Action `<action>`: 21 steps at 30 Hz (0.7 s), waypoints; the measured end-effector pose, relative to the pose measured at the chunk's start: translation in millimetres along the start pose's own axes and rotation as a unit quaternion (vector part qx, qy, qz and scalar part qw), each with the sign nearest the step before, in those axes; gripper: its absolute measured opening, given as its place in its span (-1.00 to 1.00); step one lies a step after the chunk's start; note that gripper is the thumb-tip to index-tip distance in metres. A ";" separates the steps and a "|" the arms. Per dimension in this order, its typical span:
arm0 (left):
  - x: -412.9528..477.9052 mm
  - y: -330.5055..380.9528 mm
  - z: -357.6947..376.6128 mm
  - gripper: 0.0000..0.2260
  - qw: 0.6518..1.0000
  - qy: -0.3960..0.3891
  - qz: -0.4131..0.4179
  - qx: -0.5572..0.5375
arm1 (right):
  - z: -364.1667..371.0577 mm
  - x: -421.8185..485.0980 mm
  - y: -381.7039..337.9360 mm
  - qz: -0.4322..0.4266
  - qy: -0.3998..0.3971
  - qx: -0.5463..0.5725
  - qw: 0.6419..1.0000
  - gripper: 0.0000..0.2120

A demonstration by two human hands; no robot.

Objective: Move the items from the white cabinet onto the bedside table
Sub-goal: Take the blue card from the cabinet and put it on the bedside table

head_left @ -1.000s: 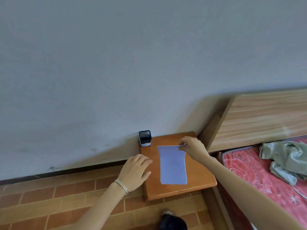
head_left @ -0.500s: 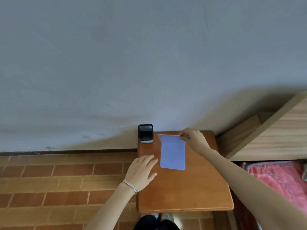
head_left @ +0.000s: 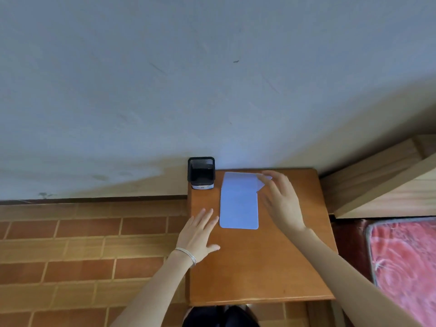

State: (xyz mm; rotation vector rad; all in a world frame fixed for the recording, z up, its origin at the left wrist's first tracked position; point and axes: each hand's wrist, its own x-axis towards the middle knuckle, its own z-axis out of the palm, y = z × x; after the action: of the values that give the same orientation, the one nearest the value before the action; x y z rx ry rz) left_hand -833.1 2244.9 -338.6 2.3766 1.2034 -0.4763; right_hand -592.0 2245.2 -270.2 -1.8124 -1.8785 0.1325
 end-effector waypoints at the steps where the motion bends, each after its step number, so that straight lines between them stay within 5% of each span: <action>1: 3.3 -2.9 3.3 -0.25 1.000 -0.005 -0.001 0.005 | 6.9 -18.7 -5.0 -0.011 0.012 0.003 1.000 -0.66; 12: 37.7 -24.6 23.1 -0.05 0.996 -0.054 0.037 0.054 | 86.8 -71.7 14.8 0.079 -0.337 -0.066 0.936 -0.55; 21: 38.0 -27.8 31.6 0.01 0.998 -0.043 0.031 0.046 | 102.5 -36.9 12.6 0.089 -0.371 -0.109 0.918 -0.52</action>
State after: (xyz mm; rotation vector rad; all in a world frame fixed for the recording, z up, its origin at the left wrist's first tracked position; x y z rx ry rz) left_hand -837.8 2268.6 -389.8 2.4366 1.0877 -0.6183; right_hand -625.7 2240.1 -374.5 -2.2988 -2.2747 0.8067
